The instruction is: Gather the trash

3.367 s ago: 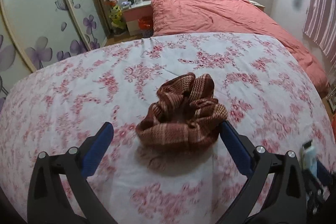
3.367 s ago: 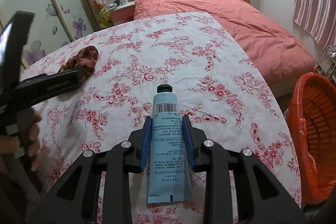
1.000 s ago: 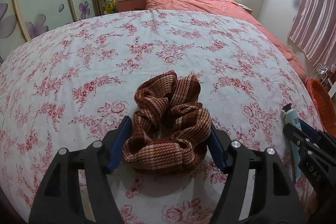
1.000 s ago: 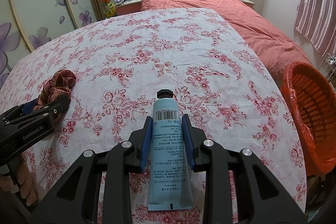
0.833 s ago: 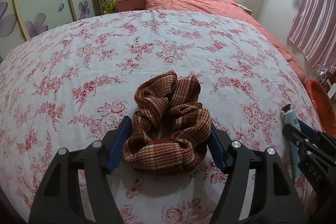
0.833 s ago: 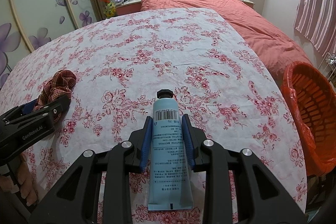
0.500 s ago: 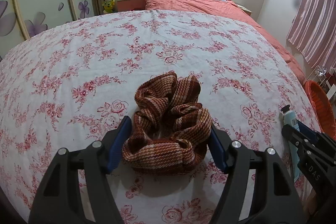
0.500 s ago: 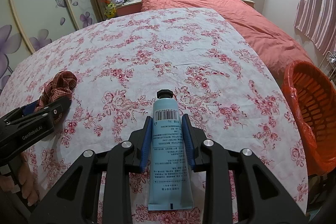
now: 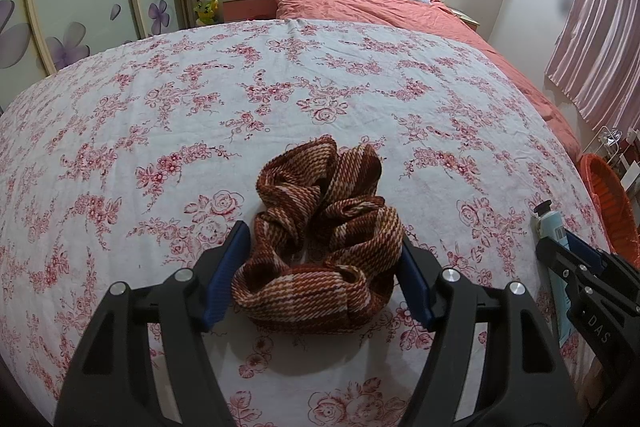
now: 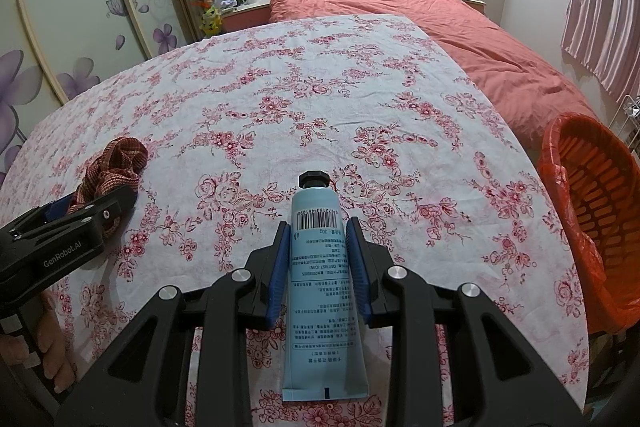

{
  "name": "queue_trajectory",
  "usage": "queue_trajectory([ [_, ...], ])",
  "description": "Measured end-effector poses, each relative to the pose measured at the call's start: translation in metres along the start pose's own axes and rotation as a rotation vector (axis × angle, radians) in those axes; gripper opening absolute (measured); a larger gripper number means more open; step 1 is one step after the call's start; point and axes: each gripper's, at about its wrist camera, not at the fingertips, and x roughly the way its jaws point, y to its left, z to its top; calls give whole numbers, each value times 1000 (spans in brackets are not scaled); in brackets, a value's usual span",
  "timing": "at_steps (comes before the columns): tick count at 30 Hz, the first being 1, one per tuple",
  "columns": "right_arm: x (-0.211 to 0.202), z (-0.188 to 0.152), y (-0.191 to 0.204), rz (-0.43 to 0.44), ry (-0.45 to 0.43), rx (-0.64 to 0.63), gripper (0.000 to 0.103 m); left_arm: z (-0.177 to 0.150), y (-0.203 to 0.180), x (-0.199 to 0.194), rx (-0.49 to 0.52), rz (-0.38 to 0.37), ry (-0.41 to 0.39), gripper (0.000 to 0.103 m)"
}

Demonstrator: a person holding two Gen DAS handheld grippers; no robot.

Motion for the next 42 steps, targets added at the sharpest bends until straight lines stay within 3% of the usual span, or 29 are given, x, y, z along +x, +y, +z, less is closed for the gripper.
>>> queue_trajectory([
  [6,0,0,-1,-2,-1,-2,29,1,0,-1,-8,-4,-5,65],
  [11,-1,0,-1,27,-5,0,28,1,-5,-3,2,-6,-8,43],
  [14,-4,-1,-2,46,-8,12,28,1,-4,-5,2,-12,-6,37],
  [27,-41,3,-20,55,-105,52,28,5,-30,-39,30,-57,-57,36],
  [36,-86,12,-70,8,-232,130,28,14,-89,-79,99,-158,-129,36],
  [42,-111,12,-113,-49,-312,197,28,15,-147,-101,156,-273,-155,36],
])
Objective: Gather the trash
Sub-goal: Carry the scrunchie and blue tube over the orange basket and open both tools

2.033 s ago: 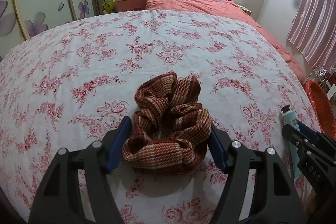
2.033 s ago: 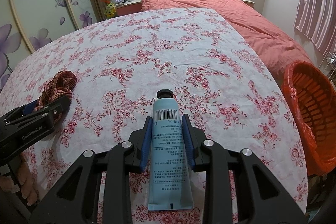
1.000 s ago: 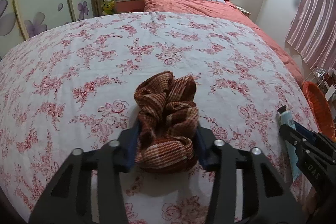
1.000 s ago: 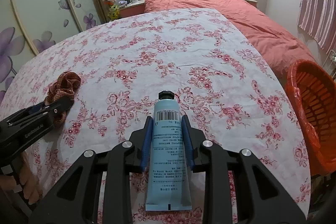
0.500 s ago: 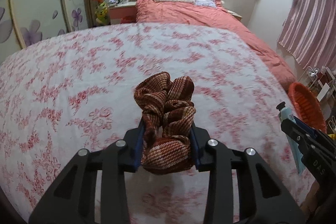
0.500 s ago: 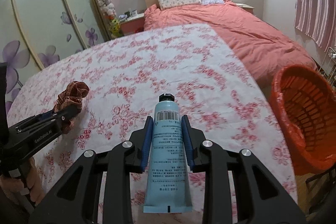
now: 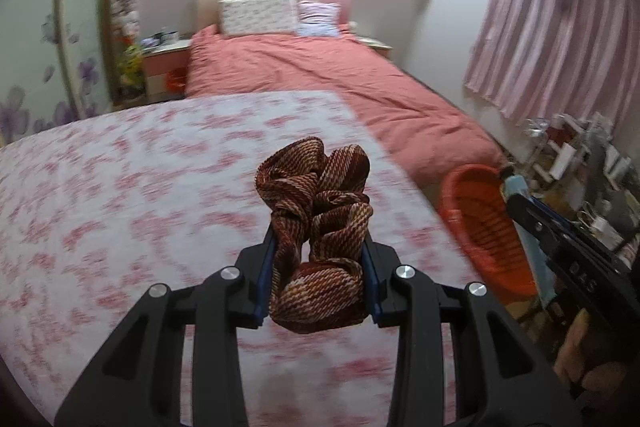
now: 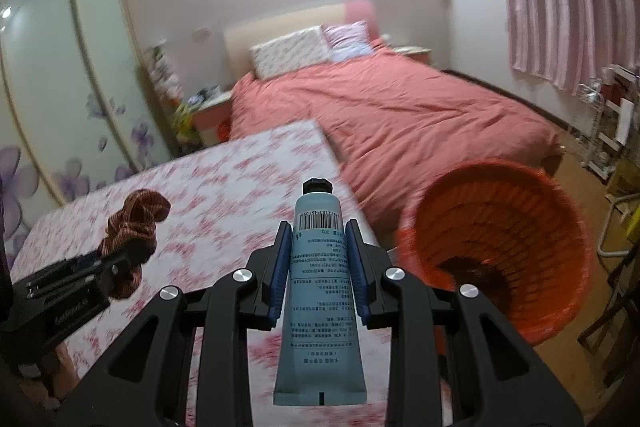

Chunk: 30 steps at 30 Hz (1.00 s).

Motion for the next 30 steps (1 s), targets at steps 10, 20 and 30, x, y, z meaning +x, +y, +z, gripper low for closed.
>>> queue_trajectory([
  [10,-6,11,-69,-102,-76,124,28,10,-105,26,101,-172,16,36],
  [20,10,22,-136,-135,-99,259,28,17,-188,85,185,-285,75,38],
  [30,20,15,-167,-133,-90,325,60,7,-189,136,195,-214,170,61],
])
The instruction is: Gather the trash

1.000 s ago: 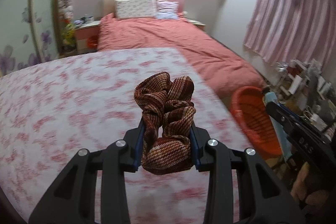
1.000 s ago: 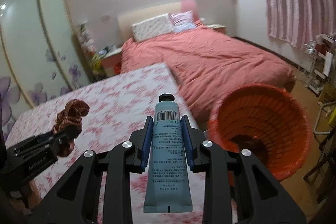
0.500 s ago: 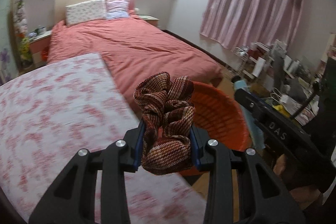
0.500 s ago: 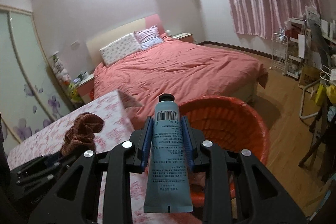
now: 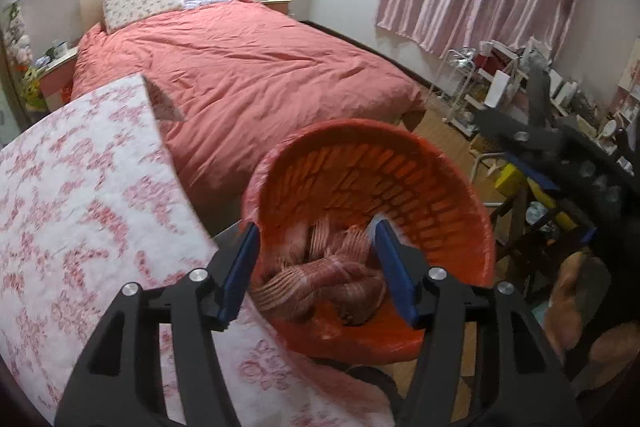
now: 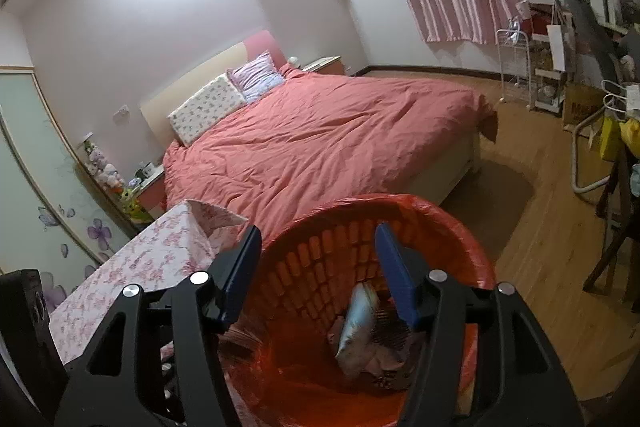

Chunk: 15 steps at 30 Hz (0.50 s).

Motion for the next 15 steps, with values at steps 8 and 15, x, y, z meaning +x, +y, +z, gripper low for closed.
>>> queue_trajectory([
  [8,-38,-10,13,-99,-51,-67,76,-20,20,-47,-10,71,-63,73],
  [15,-91,-22,47,-202,-165,-207,94,-57,37,-127,-30,185,-174,88],
])
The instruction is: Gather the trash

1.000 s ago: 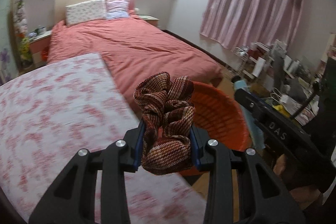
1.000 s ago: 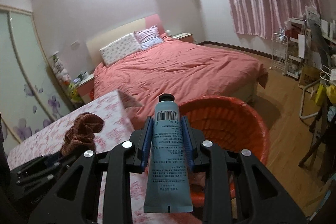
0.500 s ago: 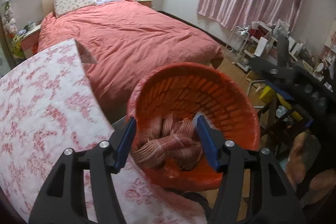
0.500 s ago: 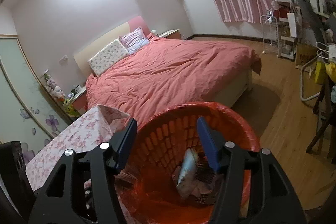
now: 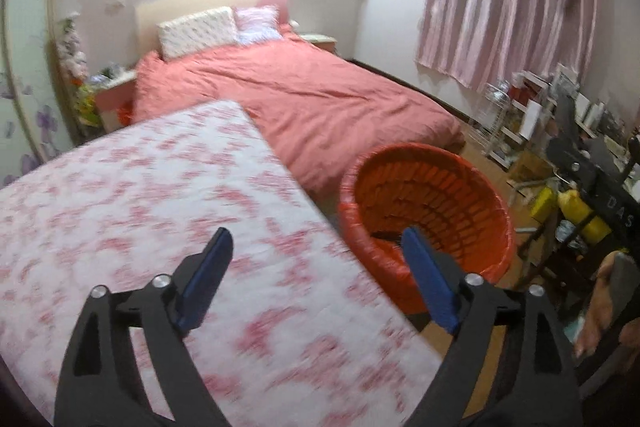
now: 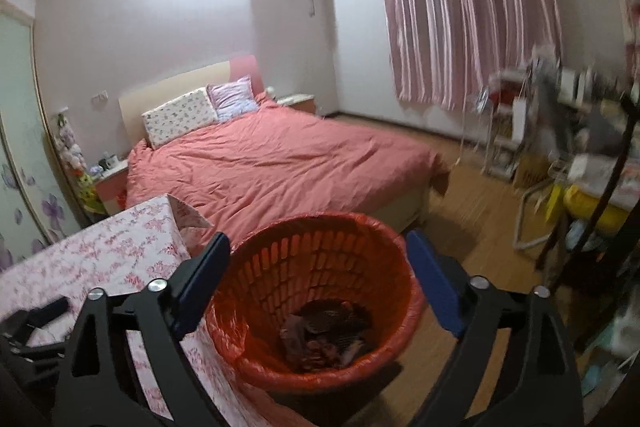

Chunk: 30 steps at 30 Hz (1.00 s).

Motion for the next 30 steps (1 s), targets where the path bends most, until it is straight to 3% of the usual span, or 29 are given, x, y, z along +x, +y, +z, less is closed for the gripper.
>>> queue_trajectory([
  [3,-23,-1,15,-66,-48,-69,101,-11,19,-35,-29,69,-54,96],
  [7,-55,-8,26,-132,-109,-128,101,-31,41,-82,-64,158,-126,99],
  [16,-120,-35,32,-76,-166,-95,101,-91,71,-148,-154,321,-199,99],
  [21,-142,-62,46,-79,-228,-131,101,-115,75,-164,-180,366,-207,99],
  [30,-148,-84,51,4,-125,-161,101,-141,67,-183,-190,387,-229,99],
])
